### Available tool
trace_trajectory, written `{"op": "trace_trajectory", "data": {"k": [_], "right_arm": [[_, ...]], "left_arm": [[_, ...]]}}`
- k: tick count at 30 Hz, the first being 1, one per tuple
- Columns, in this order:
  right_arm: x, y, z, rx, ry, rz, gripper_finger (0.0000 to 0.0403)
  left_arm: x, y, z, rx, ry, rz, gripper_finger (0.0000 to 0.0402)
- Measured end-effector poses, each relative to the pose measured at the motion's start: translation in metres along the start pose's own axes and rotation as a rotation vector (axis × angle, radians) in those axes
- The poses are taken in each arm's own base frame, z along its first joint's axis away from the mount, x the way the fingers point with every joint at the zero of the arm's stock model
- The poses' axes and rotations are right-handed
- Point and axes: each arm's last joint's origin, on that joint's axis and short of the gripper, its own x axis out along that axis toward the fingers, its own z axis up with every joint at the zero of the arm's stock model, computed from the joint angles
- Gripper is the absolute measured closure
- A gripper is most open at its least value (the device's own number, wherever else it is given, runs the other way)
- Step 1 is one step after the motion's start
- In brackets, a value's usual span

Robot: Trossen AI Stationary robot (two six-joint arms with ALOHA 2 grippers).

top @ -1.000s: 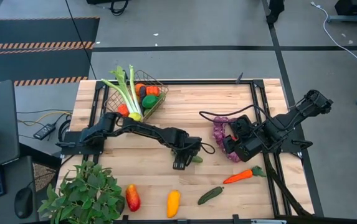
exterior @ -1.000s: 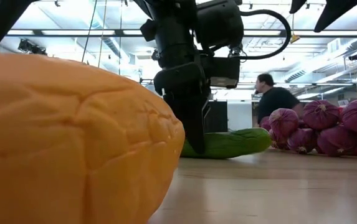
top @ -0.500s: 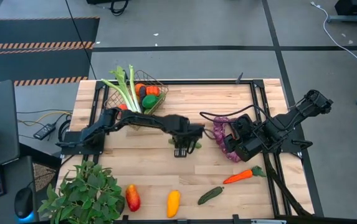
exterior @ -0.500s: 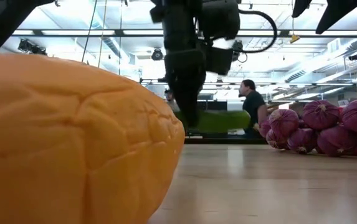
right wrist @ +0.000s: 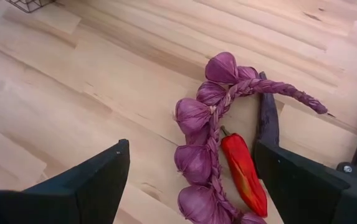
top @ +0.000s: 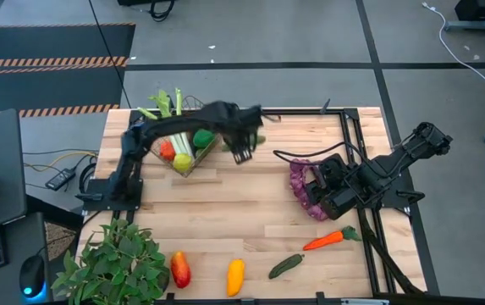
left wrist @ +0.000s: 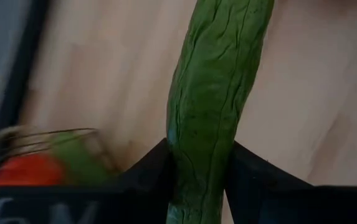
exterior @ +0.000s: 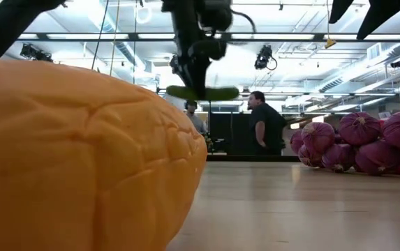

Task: Build produce basket
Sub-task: Put the cucumber into the wire basket

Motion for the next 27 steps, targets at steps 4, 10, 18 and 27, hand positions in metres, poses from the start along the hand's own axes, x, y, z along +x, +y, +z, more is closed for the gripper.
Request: {"op": "trace_trajectory", "data": {"k": [4, 10, 18, 27], "right_arm": [[0.000, 0.000, 0.000, -0.001, -0.001, -0.003, 0.0055], [0.000, -0.001, 0.001, -0.005, -0.017, -0.007, 0.0055], [0.000, -0.001, 0.001, -0.013, -0.019, -0.010, 0.0055], [0.000, -0.002, 0.000, 0.019, -0.012, -0.014, 0.0055]], "left_arm": [[-0.036, 0.021, -0.005, -0.108, -0.098, 0.105, 0.0282], [-0.064, 0.046, -0.016, -0.235, -0.144, 0.248, 0.0282], [-0.063, 0.066, -0.030, -0.316, -0.018, 0.338, 0.0282], [-0.094, 0.071, -0.057, -0.415, -0.123, 0.399, 0.0282]]}}
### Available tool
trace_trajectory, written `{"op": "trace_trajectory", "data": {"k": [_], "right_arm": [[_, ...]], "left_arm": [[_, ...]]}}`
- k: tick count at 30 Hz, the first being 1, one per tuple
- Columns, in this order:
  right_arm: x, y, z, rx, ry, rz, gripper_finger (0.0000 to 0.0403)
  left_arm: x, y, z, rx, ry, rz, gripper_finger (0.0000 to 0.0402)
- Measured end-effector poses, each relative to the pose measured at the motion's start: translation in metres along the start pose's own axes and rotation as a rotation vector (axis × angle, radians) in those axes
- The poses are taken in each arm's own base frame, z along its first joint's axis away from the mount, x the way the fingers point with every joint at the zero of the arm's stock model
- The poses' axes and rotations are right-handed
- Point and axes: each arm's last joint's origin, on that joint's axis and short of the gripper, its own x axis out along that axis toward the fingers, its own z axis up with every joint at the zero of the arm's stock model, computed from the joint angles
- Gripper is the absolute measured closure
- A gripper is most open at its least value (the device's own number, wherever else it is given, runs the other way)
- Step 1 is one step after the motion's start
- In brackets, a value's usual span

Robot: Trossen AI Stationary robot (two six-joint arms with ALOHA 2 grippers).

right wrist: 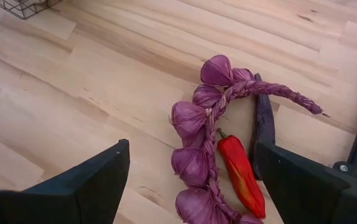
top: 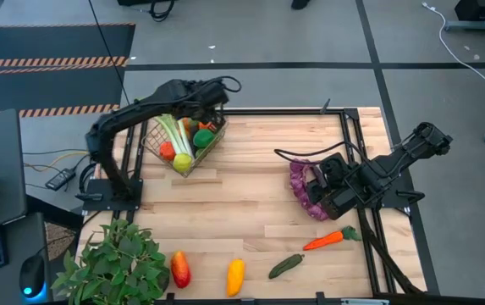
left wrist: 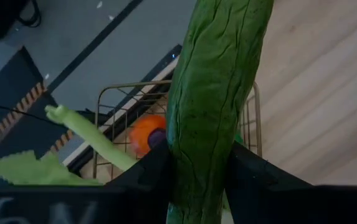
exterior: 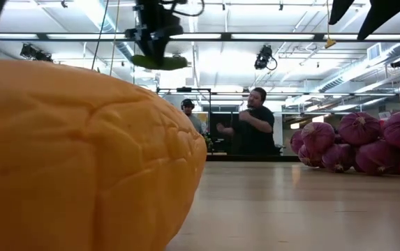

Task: Build produce basket
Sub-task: Put the cucumber into the wire basket

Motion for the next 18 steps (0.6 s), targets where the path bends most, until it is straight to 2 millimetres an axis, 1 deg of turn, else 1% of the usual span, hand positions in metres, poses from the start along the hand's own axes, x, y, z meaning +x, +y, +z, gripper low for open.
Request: {"op": "trace_trajectory", "data": {"k": [2, 4, 7, 10, 13, 18], "right_arm": [[0.000, 0.000, 0.000, 0.001, -0.001, 0.000, 0.0055], [0.000, 0.000, 0.000, 0.001, -0.009, 0.001, 0.0055], [0.000, 0.000, 0.000, -0.007, -0.017, 0.004, 0.0055], [0.000, 0.001, 0.000, -0.038, -0.016, 0.008, 0.0055], [0.000, 0.002, 0.000, -0.058, -0.008, 0.016, 0.0055], [0.000, 0.004, 0.000, -0.063, -0.002, 0.040, 0.0055]], "left_arm": [[-0.001, 0.008, -0.011, -0.036, -0.028, -0.009, 0.0282], [0.004, 0.013, -0.022, -0.068, -0.052, -0.039, 0.0282], [0.021, 0.016, -0.039, -0.099, -0.032, -0.084, 0.0282], [0.034, 0.018, -0.053, -0.138, 0.017, -0.061, 0.0280], [0.042, 0.021, -0.061, -0.206, 0.049, -0.033, 0.0271], [0.048, 0.029, -0.062, -0.340, 0.066, 0.004, 0.0243]]}}
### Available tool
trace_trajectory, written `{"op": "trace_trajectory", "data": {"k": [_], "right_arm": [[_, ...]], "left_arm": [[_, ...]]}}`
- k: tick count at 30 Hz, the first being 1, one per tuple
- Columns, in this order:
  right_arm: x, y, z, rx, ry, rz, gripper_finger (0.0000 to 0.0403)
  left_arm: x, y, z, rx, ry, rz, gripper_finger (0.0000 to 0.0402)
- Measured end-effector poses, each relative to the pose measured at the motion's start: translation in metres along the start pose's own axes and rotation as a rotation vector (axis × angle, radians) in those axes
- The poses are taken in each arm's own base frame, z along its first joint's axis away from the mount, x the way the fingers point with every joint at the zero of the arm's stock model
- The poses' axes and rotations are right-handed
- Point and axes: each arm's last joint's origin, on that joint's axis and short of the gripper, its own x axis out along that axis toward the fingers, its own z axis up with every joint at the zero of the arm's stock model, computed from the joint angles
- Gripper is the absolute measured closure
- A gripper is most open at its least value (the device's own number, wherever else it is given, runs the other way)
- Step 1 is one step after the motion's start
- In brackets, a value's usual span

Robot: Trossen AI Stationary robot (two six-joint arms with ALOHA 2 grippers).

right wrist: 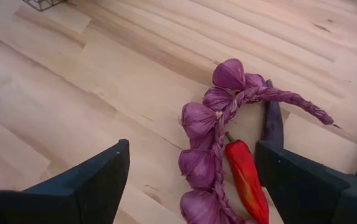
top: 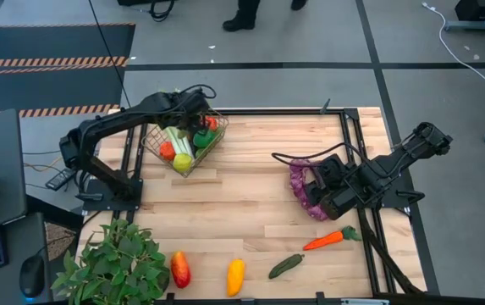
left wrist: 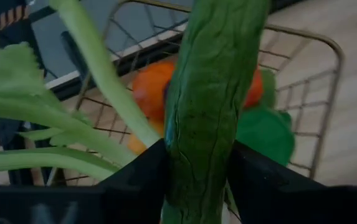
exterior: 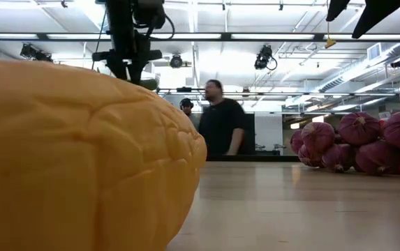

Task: Build produce basket
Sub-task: Put the cucumber into the wire basket, then put the green chili pepper into the wire basket

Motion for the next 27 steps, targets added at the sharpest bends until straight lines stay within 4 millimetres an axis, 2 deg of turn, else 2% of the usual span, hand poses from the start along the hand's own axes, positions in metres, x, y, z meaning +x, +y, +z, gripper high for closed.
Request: {"op": "trace_trajectory", "data": {"k": [7, 14, 27], "right_arm": [[0.001, 0.000, 0.001, 0.021, -0.012, 0.002, 0.0055], [0.002, 0.000, 0.003, 0.032, -0.015, -0.003, 0.0055], [0.002, 0.001, 0.002, 0.019, -0.003, 0.001, 0.0055]], "left_arm": [[0.004, 0.009, 0.003, -0.043, 0.023, 0.030, 0.0173], [0.002, 0.005, 0.000, -0.022, 0.027, 0.022, 0.0095], [-0.028, -0.009, -0.007, 0.007, -0.042, -0.052, 0.0089]]}}
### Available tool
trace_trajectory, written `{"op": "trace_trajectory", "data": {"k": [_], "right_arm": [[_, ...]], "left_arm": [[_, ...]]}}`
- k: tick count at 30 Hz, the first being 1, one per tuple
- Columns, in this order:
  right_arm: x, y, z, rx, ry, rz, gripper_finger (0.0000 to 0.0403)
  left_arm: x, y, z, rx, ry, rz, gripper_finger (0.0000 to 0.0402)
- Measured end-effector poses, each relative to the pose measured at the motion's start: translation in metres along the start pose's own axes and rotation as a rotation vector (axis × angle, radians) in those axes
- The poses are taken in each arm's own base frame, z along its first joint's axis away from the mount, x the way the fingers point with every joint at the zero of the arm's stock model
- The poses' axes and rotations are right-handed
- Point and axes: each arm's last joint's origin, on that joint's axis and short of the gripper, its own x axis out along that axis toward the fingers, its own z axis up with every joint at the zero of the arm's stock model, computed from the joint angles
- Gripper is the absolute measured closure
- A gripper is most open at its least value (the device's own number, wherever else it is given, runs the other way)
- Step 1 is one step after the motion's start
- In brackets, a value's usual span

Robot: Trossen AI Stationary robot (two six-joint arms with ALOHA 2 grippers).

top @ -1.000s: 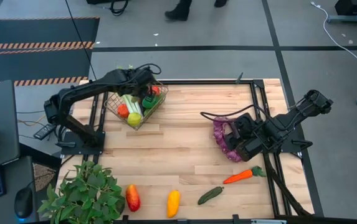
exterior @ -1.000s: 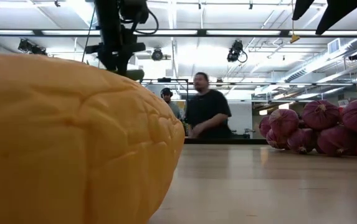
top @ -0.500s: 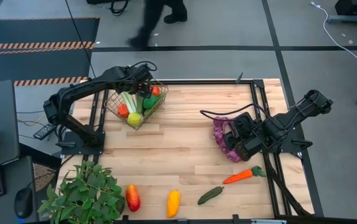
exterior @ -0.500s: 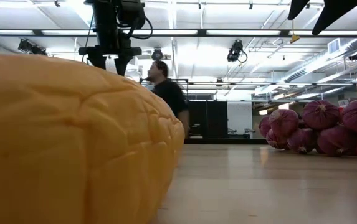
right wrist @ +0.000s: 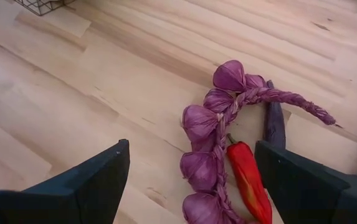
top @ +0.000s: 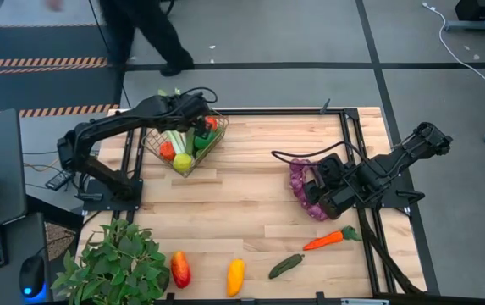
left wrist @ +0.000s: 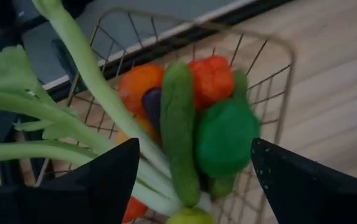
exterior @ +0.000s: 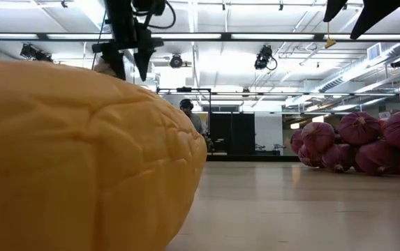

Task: Build produce basket
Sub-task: Put the green chili pepper into the wire basket

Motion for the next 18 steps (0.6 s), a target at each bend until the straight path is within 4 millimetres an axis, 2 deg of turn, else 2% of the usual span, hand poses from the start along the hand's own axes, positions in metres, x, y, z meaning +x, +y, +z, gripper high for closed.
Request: {"op": "trace_trajectory", "data": {"k": [8, 18], "right_arm": [[0.000, 0.002, 0.000, 0.014, 0.002, 0.014, 0.0055], [0.001, 0.005, -0.001, 0.029, 0.011, 0.033, 0.0055]], "left_arm": [[-0.035, -0.008, 0.008, 0.036, -0.073, -0.068, 0.0095], [-0.071, -0.004, 0.013, 0.057, -0.108, -0.067, 0.0104]]}}
